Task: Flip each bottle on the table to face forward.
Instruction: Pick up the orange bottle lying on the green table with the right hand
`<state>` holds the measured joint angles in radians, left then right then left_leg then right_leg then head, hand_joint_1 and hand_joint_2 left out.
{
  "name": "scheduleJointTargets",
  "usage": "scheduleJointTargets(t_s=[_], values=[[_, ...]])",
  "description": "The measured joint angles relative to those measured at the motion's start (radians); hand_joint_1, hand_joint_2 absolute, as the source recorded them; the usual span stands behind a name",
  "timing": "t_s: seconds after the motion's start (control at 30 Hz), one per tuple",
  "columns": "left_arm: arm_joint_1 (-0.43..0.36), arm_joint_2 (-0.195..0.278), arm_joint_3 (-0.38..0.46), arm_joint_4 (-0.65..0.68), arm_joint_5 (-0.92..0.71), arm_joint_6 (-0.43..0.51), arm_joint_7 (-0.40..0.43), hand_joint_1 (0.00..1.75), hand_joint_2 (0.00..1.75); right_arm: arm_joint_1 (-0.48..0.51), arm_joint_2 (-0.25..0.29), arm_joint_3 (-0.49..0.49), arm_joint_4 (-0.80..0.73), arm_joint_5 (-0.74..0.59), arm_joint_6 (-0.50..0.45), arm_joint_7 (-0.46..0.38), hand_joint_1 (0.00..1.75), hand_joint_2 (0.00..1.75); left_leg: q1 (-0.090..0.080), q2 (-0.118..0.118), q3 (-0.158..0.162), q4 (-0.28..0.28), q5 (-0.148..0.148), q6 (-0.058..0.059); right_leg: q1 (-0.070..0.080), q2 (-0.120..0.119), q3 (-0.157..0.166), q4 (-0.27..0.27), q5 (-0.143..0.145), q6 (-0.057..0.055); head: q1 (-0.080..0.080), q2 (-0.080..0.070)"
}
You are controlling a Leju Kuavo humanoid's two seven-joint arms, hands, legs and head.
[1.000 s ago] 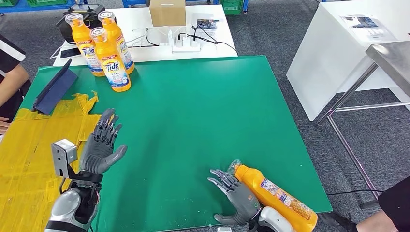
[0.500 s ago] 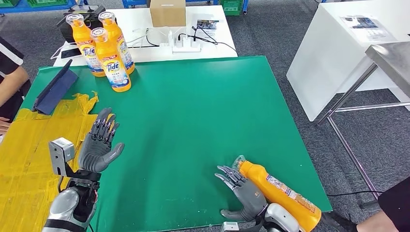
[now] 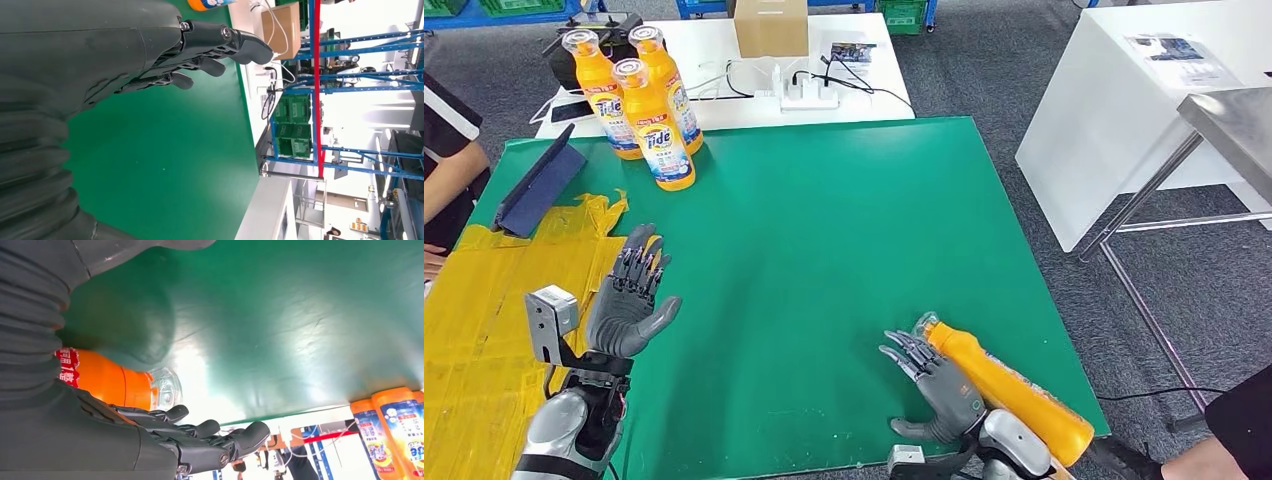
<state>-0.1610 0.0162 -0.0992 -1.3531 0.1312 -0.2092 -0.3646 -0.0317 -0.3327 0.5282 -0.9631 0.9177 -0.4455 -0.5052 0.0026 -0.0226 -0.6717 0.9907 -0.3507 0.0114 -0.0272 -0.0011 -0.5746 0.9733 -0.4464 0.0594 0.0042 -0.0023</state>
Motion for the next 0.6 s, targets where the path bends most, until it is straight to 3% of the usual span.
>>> scheduleJointTargets(t_s=[0.43, 0.6], values=[[0.005, 0.004, 0.000, 0.000, 0.000, -0.006, 0.002, 0.00, 1.75, -0.049, -0.012, -0.051, 0.077, 0.042, -0.052, 0.011, 0.00, 1.75, 0.000, 0.000, 0.002, 0.000, 0.002, 0.001, 0.000, 0.000, 0.002, 0.000, 0.001, -0.002, 0.000, 0.000], [0.021, 0.004, 0.002, 0.000, -0.002, -0.003, 0.005, 0.00, 1.75, -0.039, 0.014, -0.079, 0.065, 0.029, -0.091, 0.013, 0.00, 1.75, 0.000, 0.000, 0.002, 0.000, 0.003, 0.002, 0.000, 0.000, 0.002, 0.000, 0.003, -0.001, 0.000, 0.000]])
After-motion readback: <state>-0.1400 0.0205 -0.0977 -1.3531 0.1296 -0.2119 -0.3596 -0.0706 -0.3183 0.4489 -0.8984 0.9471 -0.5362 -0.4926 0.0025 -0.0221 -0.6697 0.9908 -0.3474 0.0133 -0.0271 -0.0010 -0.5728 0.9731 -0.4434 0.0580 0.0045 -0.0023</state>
